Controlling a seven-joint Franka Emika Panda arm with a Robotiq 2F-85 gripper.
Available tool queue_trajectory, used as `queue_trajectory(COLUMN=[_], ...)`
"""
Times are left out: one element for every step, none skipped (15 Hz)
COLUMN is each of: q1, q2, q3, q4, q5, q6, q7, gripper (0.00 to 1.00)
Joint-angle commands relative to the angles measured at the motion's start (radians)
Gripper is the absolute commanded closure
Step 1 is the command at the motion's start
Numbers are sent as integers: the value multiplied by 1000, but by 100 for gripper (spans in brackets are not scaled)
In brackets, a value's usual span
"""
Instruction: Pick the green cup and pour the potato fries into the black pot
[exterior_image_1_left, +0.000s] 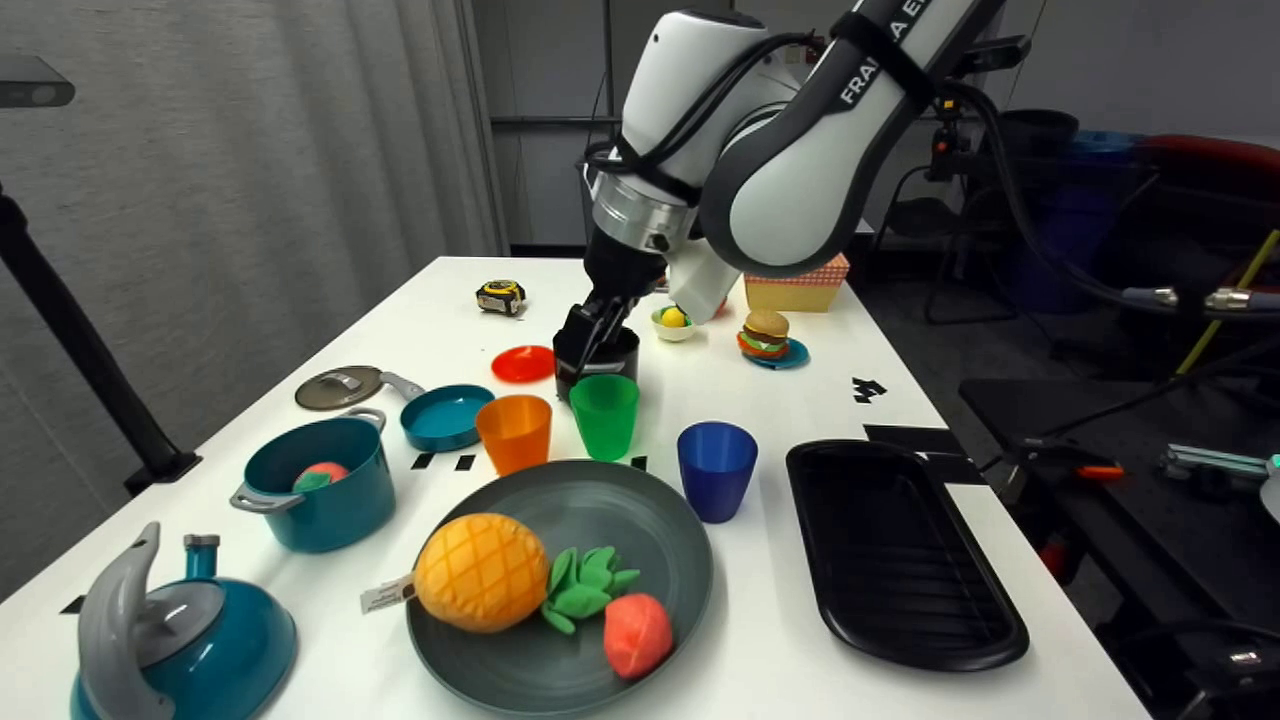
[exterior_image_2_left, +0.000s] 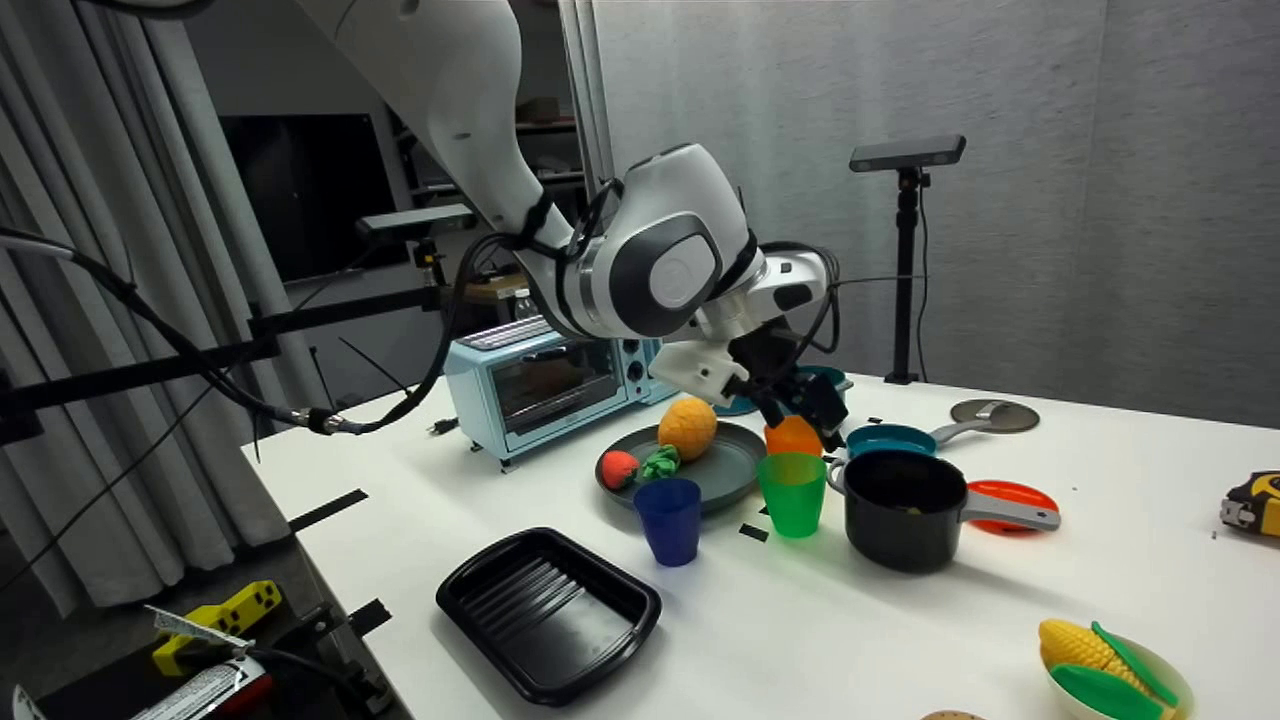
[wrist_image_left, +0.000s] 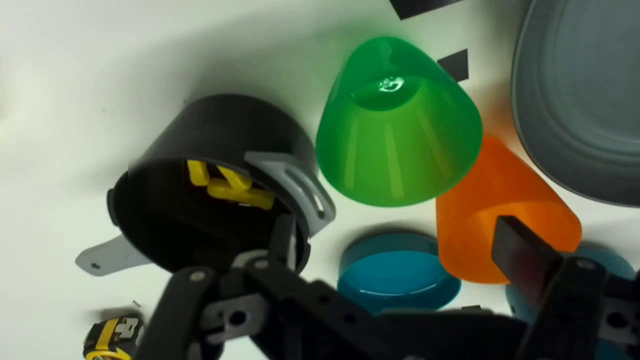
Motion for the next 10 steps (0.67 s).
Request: queue_trajectory(q1=[10,11,10,12,11,12,13,12,17,13], q2=[-105,-124,-146,-166,-185,-206,-227,-247,-268,-285], q3=[-9,-10,-11,-13,-12,-14,-16,-17,-24,-21], q4=[-79,-94,-111,-127,-143,-160,-178,-194,-211,-227], q5=[20,18,16,13,13,12,11,10,5,8], q6=[-8,-3,1,5,9,9,14,16,16,19], q7=[-53,-58,-64,-68,-73,-74,-75,-77,-72,-73], gripper=[0,0,0,0,0,0,0,0,0,0])
